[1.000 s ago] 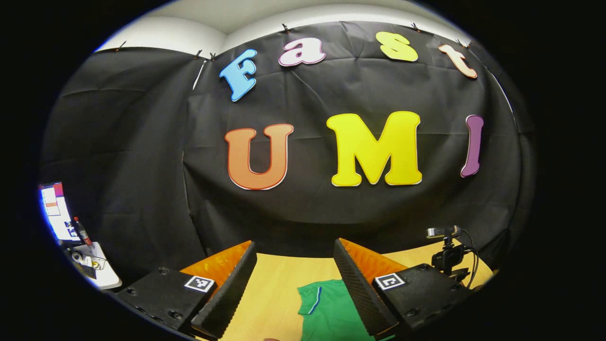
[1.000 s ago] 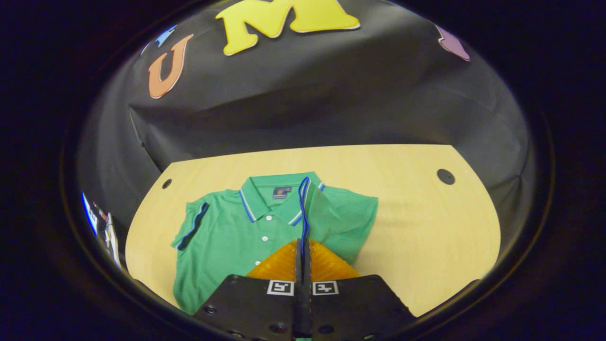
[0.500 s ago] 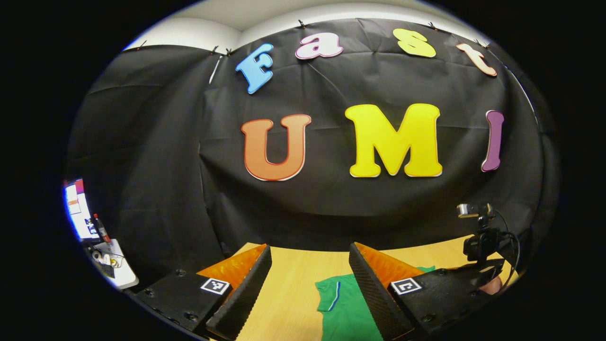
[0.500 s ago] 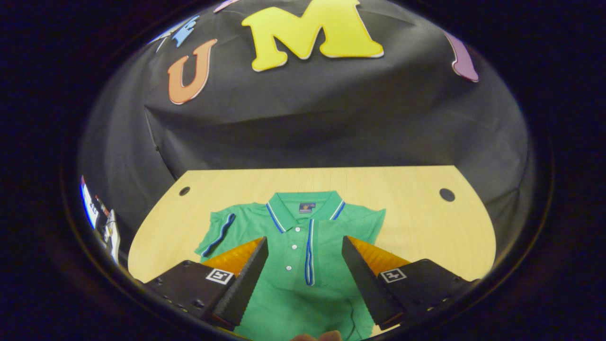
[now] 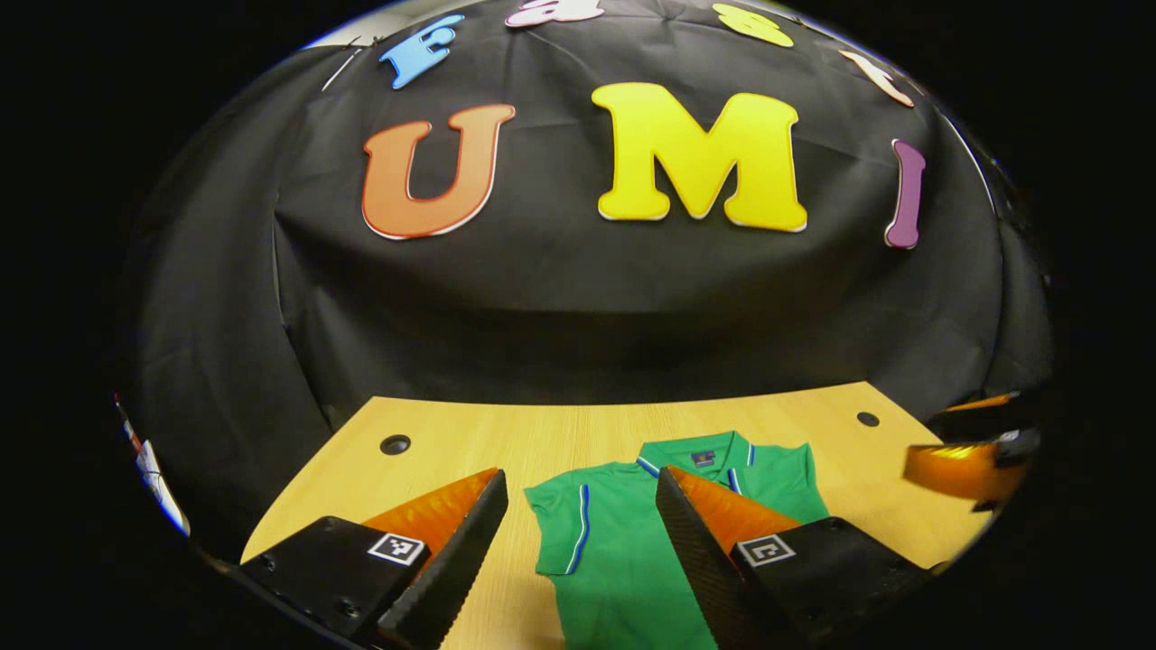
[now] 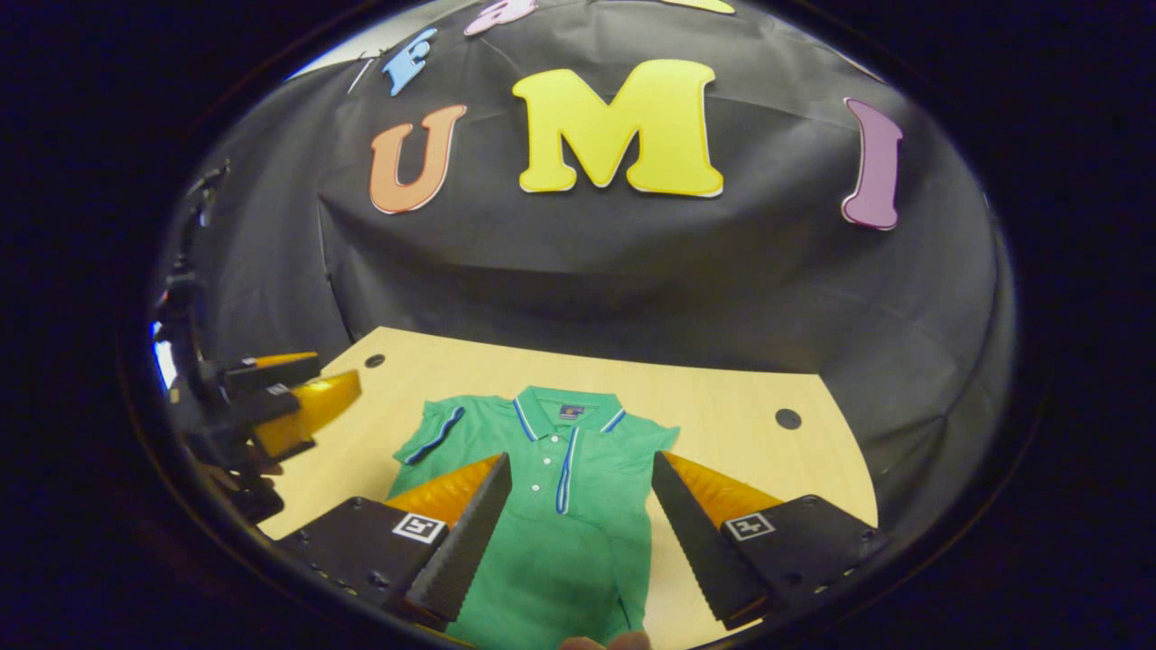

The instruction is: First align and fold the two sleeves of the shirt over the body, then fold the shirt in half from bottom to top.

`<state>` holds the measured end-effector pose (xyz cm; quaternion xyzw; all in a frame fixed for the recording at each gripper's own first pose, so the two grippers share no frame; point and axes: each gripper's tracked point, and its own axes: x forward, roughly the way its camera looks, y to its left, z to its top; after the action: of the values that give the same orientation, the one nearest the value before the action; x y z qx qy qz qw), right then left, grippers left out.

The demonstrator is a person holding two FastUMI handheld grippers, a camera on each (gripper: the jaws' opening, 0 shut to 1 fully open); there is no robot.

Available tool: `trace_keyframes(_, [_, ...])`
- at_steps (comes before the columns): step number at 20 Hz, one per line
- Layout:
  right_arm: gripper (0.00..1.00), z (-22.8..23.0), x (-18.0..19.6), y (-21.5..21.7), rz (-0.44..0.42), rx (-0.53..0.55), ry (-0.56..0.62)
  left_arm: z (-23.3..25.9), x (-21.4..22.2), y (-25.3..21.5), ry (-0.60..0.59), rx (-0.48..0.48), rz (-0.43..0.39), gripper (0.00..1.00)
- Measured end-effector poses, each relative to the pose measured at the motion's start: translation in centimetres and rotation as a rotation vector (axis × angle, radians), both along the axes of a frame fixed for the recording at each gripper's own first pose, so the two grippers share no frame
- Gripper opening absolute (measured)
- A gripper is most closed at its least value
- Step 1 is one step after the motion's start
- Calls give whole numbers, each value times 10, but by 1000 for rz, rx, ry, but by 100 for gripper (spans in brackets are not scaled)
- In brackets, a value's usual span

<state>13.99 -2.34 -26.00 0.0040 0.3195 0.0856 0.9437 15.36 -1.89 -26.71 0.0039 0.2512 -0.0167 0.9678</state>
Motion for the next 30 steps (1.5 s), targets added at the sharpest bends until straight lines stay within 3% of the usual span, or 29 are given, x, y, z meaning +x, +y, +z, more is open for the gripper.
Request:
trace_keyframes(4, [96,-7,-5,-9,11,-32,19,-66,15,4,105,-19,8,100])
trace_keyframes(7, [93,-25,-11,-9,-7,16,86,-111,21,9,181,-23,29,100])
trace_keyframes(10, [96,-48,-12,-11,-36,43,151,-147,26,13,238,4,24,100])
trace_keyframes(14, [96,-63,-9,-11,-47,53,193,-178,25,30,293,40,49,100])
trace_keyframes(19, [96,-76,-8,1,-69,106,241,-177,27,35,278,27,31,100])
trace_keyframes(21, [96,-76,-8,6,-56,103,239,-175,28,31,276,-10,8,83])
trace_keyframes(22, [96,-76,-8,9,-50,103,239,-175,28,32,274,-9,8,63])
trace_keyframes(23, [96,-77,-9,12,-45,103,242,-173,28,36,269,2,13,57])
trace_keyframes(24, [96,-76,-9,15,-43,106,244,-172,30,37,263,0,15,43])
trace_keyframes(27, [96,-76,-11,20,-46,124,256,-167,31,43,243,-2,17,23])
trace_keyframes(28, [96,-78,-11,20,-46,127,257,-162,33,43,222,-18,21,11])
trace_keyframes(30, [96,-77,-12,22,-48,130,260,-151,34,40,201,-58,21,6])
